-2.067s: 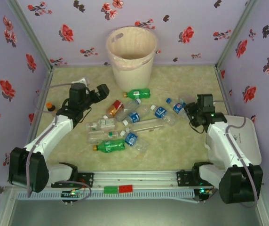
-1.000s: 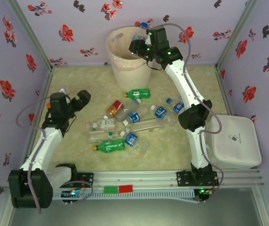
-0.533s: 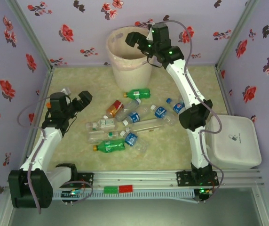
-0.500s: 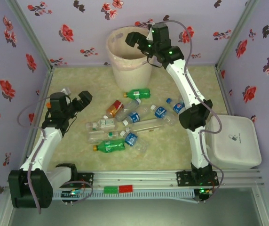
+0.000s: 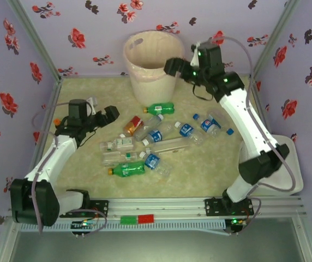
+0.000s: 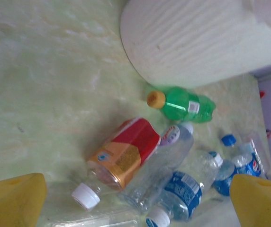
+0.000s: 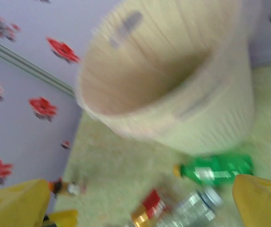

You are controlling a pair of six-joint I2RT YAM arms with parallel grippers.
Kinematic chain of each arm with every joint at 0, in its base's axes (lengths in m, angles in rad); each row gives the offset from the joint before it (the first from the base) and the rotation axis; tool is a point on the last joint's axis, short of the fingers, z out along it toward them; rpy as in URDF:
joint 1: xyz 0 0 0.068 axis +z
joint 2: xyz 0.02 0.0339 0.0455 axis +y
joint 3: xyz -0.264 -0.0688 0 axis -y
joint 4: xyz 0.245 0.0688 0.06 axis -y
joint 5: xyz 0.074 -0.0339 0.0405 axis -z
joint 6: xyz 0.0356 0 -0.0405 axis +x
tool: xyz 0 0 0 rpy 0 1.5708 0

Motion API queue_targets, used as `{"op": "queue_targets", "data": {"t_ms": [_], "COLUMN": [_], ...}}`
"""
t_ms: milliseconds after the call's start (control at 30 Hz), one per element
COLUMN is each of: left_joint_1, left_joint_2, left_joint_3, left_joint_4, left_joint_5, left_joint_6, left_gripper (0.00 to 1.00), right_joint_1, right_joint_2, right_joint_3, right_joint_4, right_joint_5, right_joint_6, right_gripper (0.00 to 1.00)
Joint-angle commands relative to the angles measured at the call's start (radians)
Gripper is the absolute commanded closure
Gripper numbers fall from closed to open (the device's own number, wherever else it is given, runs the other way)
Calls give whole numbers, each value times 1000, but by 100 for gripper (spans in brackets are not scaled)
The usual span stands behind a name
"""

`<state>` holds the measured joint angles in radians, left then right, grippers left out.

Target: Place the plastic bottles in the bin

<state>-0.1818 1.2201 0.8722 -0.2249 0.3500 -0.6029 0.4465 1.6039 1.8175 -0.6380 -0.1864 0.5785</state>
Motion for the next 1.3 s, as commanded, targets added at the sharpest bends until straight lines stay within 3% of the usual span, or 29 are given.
{"op": "queue_targets", "data": {"t_ms": [0, 100, 267, 567, 700, 833, 1267], "left_joint_1": [-52, -109, -199, -243, -247, -250, -269], "left_joint_2": [63, 141, 262, 411, 478, 555, 688], "left_joint_3": [98, 195, 303, 328, 346, 410, 468], "left_joint_4": [-122, -244, -367, -284, -234, -261, -301], "left_joint_5": [23, -5, -149, -261, -300, -306, -315], "left_joint_6": [128, 225, 349, 383, 385, 393, 419], "left_gripper": [1, 1, 0, 1, 1, 7, 14], "right_joint_1": [-2, -2, -1, -2, -2, -1, -2], "right_joint_2": [-108, -237, -426, -516, -491, -459, -426], "right_joint_3": [-206, -393, -672, -991, -1063, -1070, -1078], "right_joint_4": [20, 26, 58, 216, 326, 390, 384], "right_joint_5": [59, 95, 166, 175, 189, 169, 168], "right_joint_6": [8, 39, 96, 100, 82, 84, 79], "right_gripper": [0, 1, 0, 0, 0, 0, 0]}}
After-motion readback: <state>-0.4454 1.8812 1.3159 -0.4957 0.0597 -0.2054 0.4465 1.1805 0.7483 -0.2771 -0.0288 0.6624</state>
